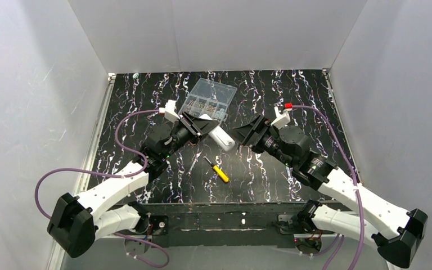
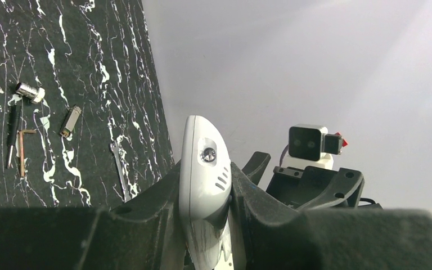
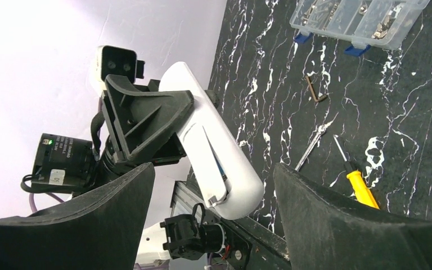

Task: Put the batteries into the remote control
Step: Load the battery cover into the remote control.

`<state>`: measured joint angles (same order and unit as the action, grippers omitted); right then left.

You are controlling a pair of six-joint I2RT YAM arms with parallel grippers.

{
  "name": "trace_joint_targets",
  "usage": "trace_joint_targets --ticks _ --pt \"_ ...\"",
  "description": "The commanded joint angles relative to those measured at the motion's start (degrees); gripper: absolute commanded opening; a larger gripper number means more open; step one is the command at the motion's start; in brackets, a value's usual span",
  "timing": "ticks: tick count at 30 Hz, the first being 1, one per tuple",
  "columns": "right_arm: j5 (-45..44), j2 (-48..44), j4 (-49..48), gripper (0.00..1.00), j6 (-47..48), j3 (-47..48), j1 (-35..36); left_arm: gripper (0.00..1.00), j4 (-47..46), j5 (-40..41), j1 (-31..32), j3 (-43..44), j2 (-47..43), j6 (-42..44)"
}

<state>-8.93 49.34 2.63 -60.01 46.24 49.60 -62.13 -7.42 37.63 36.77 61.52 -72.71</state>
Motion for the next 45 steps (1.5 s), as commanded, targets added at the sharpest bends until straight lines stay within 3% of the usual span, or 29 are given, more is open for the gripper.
trace_joint_targets --ticks 1,14,45 --pt "-0.2 0.1 -2.7 0.85 -2.7 -1.1 -0.4 0.0 -5.9 0.8 0.3 1.3 -0.6 -0.4" --pt "5.1 2.2 -4.7 0.84 -5.1 -2.8 -1.4 0.0 -6.2 1.3 0.2 1.6 -0.7 -0.7" --pt "8.5 4.8 -7.6 0.28 -6.1 -3.3 -2.3 0.0 -6.1 1.1 0.2 1.6 -0.9 -0.9"
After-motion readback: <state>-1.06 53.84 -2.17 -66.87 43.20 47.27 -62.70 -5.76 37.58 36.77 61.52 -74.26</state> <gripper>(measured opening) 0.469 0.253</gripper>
